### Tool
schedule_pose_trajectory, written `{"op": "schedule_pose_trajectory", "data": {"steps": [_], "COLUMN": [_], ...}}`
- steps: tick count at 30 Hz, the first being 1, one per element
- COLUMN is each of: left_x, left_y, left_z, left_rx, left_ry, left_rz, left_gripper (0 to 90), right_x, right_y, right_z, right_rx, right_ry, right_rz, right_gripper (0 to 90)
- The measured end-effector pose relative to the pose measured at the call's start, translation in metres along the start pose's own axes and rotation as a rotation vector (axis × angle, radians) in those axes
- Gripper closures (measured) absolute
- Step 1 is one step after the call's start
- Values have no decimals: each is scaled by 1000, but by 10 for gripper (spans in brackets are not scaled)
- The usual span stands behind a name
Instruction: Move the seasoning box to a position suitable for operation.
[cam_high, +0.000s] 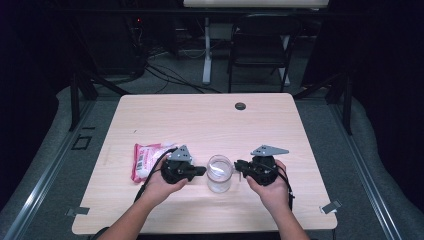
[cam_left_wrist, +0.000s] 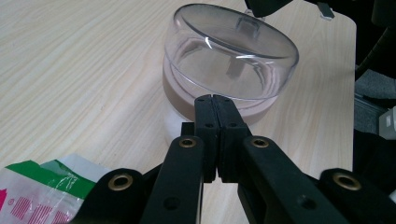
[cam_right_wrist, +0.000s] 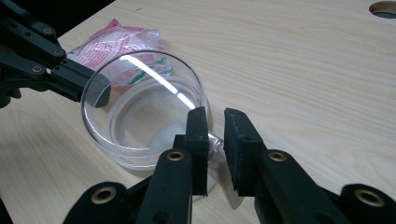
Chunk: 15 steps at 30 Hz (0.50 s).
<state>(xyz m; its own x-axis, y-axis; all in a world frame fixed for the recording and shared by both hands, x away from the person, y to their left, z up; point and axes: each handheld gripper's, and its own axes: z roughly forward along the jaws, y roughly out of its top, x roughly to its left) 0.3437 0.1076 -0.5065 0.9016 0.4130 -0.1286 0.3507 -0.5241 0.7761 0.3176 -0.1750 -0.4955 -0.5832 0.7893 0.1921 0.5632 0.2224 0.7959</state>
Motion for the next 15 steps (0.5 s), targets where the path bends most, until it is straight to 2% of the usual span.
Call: {"op": "schedule_pose_trajectory", "data": {"steps": [10,15], "left_x": [-3,-4], "left_y": [1,4], "left_z": [1,0], "left_rx": [-5,-17], "left_ry": [-1,-3], "left_rz": [4,2], "left_gripper": [880,835], "right_x": [0,5], "right_y": [0,0], "right_z": [-1,-2], "right_rx": [8,2], "right_ry": [-6,-11], "right_rz": [-9,-24], "right_gripper": [783,713]}}
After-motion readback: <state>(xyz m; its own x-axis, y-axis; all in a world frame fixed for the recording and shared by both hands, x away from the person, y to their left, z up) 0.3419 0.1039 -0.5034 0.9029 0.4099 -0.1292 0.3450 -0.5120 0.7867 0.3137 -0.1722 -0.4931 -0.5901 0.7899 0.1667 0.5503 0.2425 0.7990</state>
